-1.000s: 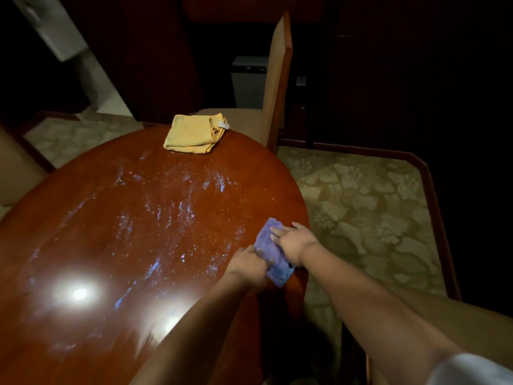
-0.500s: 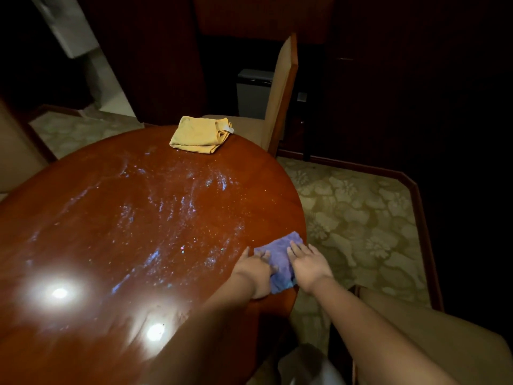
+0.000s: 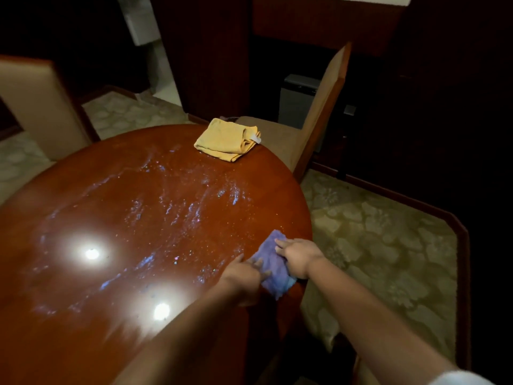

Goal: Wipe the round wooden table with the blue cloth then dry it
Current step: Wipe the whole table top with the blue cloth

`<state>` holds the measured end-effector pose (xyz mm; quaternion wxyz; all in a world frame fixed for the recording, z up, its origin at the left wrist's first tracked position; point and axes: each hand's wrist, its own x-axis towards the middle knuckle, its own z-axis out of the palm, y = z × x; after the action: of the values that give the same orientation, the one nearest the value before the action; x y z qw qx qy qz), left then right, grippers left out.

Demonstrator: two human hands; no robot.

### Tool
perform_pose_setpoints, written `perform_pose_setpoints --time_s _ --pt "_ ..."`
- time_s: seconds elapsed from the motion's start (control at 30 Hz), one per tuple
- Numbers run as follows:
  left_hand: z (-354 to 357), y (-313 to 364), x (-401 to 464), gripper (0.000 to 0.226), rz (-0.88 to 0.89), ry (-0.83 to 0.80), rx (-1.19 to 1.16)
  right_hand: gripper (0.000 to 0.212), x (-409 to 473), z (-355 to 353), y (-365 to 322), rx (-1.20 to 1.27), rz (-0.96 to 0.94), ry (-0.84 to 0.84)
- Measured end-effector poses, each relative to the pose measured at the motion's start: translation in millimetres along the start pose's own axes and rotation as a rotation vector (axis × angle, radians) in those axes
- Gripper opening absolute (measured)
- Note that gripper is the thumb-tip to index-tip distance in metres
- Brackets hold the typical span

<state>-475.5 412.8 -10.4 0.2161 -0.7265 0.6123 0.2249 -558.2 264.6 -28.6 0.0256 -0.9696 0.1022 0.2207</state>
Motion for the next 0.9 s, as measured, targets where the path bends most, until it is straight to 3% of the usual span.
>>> perform_pose_setpoints --time_s 0.1,0.2,0.4,0.57,0.73,0.9 --pt "-19.4 8.2 16.7 0.056 0.004 -0.001 0.000 0.044 -14.4 7.2 21.1 0.009 0.038 0.108" --pt "-33.9 17.9 33.2 0.050 -0.017 0.019 -0.022 0.056 -23.1 16.8 36.4 0.034 0.070 0.100" --pt "-47.7 25.9 52.3 0.061 -0.127 0.004 -0.147 0.057 17.1 -3.6 59.3 -0.068 -0.005 0.106" --pt "-52.4 18.9 61.9 0.054 -0.251 0.066 -0.244 0.037 67.9 -20.2 53.9 -0.055 -0.125 0.088" --pt "-49.2 19.4 68.2 0.063 -0.263 0.001 -0.228 0.048 56.6 -9.4 83.3 0.004 -0.150 0.123" --pt "-63.4 24.3 91.0 0.044 -0.248 0.088 -0.203 0.052 43.0 1.0 112.1 0.047 -0.097 0.118"
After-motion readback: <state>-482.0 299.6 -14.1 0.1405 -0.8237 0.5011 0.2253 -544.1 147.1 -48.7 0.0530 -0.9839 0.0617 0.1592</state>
